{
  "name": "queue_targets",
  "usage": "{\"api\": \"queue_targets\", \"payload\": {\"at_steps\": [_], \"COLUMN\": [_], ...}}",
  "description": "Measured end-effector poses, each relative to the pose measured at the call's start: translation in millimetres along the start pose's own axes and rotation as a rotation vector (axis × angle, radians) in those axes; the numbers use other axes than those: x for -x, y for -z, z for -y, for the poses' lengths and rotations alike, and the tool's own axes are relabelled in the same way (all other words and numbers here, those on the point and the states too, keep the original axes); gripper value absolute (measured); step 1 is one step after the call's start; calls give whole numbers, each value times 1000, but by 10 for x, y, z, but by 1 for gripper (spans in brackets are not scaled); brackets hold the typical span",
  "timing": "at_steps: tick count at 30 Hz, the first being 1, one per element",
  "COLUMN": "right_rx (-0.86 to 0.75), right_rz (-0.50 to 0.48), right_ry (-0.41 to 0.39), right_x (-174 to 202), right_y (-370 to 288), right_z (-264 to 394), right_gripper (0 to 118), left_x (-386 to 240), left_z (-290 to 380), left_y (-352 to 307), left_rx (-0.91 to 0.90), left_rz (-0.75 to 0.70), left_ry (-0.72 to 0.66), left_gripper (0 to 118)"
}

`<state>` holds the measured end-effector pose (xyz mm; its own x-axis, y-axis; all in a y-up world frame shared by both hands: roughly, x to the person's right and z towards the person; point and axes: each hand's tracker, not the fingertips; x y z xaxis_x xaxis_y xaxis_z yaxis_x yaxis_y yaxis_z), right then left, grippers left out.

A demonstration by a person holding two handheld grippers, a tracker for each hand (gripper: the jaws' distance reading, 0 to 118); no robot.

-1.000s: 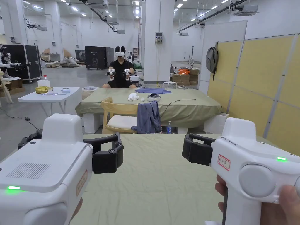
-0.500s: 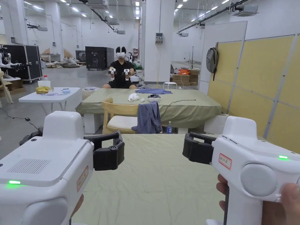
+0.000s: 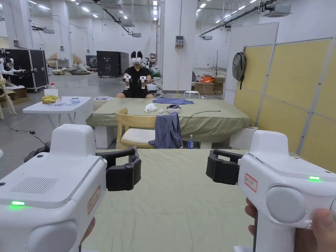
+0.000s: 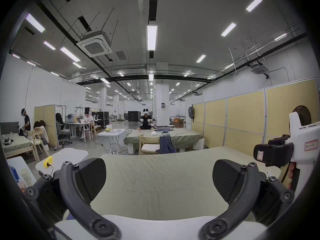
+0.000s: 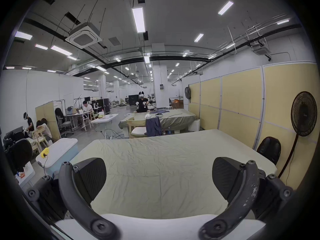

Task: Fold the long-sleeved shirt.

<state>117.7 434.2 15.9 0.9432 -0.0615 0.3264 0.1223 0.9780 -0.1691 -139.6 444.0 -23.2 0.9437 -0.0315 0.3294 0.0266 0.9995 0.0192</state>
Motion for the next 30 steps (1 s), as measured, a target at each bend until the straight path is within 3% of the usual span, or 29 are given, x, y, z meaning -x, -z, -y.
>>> {"api": "queue_targets", "payload": {"at_steps": [30], "right_rx": [36], "right_rz": [-1], "right_ry": [15], "right_x": [-12], "right_y": [-6], "right_z": [19], "right_gripper": [118], "left_x": [13], "left_z": [25], "left_y": [-22], "left_rx": [12], "left_rz": [-2], "left_ry": [-12], "left_gripper": [118]}}
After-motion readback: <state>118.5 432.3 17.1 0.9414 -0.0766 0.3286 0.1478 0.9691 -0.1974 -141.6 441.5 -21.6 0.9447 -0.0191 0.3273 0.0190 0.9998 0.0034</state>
